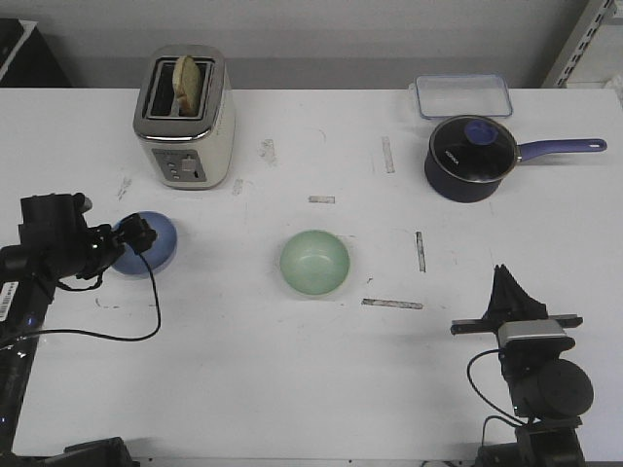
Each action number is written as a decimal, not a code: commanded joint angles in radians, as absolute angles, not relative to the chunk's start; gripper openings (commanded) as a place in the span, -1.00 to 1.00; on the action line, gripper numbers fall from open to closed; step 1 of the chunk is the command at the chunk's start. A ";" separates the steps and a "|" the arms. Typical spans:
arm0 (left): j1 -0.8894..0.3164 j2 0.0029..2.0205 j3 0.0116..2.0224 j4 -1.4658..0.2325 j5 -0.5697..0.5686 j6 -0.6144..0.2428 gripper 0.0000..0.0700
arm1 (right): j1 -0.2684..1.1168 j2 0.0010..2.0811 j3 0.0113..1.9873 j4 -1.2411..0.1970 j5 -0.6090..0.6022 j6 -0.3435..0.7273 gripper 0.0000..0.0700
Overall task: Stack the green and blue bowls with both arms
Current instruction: 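Grasp the blue bowl rim with the left gripper and lift it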
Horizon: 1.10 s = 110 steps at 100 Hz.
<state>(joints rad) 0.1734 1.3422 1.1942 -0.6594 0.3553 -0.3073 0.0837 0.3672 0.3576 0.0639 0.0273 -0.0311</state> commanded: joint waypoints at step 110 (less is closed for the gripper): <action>0.295 1.608 1.252 -0.638 0.270 -0.202 -1.00 | 0.084 0.366 0.365 0.074 0.027 -0.042 -0.98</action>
